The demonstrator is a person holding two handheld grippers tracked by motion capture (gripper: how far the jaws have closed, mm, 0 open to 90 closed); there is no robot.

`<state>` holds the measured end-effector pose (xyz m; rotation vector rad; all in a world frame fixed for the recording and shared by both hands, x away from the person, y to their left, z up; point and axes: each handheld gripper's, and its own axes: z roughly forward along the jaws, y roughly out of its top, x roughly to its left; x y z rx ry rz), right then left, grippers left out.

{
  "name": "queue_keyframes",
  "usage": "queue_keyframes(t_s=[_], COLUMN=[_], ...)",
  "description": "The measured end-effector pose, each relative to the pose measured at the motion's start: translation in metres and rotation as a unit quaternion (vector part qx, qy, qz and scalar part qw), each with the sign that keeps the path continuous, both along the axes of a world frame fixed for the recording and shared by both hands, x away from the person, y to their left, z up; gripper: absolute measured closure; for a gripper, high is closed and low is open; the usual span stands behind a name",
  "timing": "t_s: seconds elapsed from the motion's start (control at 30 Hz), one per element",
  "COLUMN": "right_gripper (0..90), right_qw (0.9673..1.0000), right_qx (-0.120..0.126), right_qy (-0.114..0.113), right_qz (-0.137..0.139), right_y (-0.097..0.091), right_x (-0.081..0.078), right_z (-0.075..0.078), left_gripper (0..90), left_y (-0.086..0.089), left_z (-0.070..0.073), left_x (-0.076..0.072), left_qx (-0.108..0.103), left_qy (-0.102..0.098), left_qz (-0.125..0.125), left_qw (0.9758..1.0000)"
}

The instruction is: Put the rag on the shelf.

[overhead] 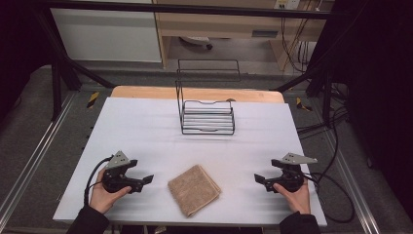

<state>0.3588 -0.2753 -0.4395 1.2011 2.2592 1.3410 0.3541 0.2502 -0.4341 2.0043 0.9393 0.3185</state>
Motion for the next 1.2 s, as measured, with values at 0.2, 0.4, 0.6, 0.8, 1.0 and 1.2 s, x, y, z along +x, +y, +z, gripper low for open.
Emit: queue_keyframes(t_s=[0.2,0.4,0.6,0.8,1.0,1.2], right_gripper=[1.1,1.4,1.7,1.9,2.2,2.6], right_qw=[1.0000,0.9999,0.9998,0.9994,0.9992,0.9989], right_qx=[-0.005,-0.007,-0.008,-0.017,-0.020,-0.024], right_qy=[0.005,0.010,0.011,0.016,0.012,0.016], right_qz=[0.005,0.004,0.012,0.025,0.033,0.037], right_y=[0.008,0.012,0.019,0.032,0.041,0.052], right_x=[0.000,-0.001,-0.001,0.000,0.000,-0.001], right_z=[0.000,0.000,0.000,-0.001,0.000,0.001], left_gripper=[16.0,24.5,34.6,48.2,61.3,67.0], left_y=[-0.015,-0.032,-0.046,-0.061,-0.067,-0.068], left_z=[0.000,-0.001,-0.003,-0.009,-0.012,-0.016], left_x=[-0.004,-0.007,-0.010,-0.012,-0.013,-0.013], left_qx=[-0.005,-0.009,-0.012,-0.007,0.002,0.008], left_qy=[0.014,0.027,0.043,0.064,0.076,0.092], left_qz=[-0.005,-0.010,-0.016,-0.025,-0.024,-0.022], left_qw=[0.9999,0.9996,0.9989,0.9976,0.9968,0.9955])
